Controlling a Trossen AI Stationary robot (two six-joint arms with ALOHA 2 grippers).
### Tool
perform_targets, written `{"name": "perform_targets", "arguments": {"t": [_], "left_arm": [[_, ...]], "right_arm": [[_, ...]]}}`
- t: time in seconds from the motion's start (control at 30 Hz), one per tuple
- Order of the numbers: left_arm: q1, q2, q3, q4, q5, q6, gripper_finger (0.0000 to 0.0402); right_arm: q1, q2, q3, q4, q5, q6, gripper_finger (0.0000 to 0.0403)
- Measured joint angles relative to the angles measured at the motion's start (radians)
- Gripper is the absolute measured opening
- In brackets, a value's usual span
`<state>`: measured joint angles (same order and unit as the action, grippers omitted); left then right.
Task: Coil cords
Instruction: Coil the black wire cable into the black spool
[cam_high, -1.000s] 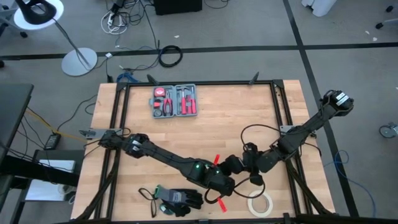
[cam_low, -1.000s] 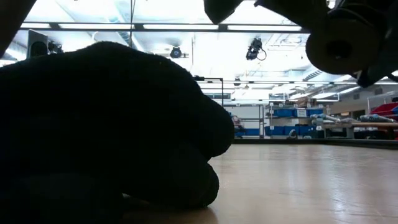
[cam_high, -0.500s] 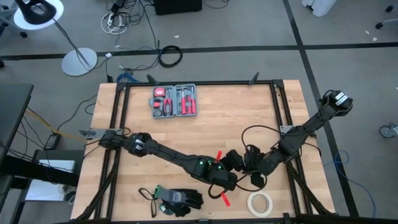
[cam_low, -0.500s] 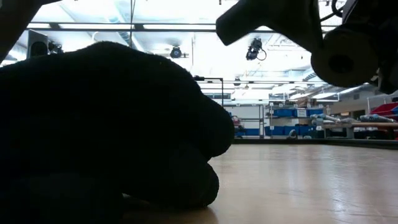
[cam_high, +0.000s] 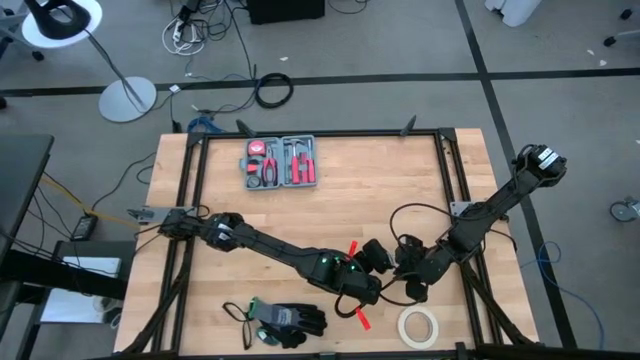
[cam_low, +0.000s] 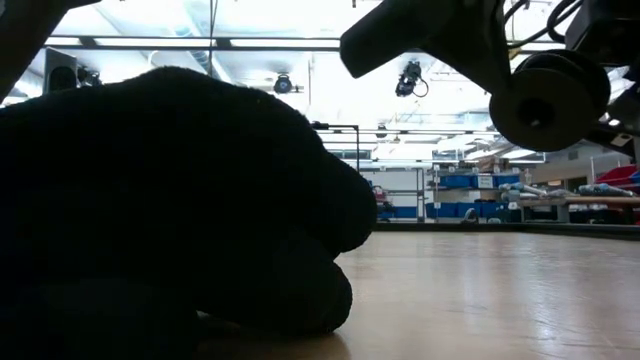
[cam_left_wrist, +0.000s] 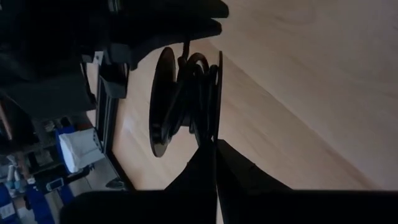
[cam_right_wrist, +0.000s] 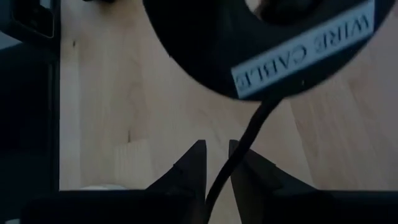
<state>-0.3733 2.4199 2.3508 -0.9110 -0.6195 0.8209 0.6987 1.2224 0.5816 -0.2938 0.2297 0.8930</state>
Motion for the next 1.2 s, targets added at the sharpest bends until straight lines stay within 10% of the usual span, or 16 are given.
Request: {"name": "perform_targets", "arguments": {"t": [1.2], "left_arm": [[-0.002,0.0,0.0,-0.086,-0.066,-0.047,0.0]], "right_arm": [[0.07,0.002,0.0,-0.138,-0.036,0.12,0.0044]]}}
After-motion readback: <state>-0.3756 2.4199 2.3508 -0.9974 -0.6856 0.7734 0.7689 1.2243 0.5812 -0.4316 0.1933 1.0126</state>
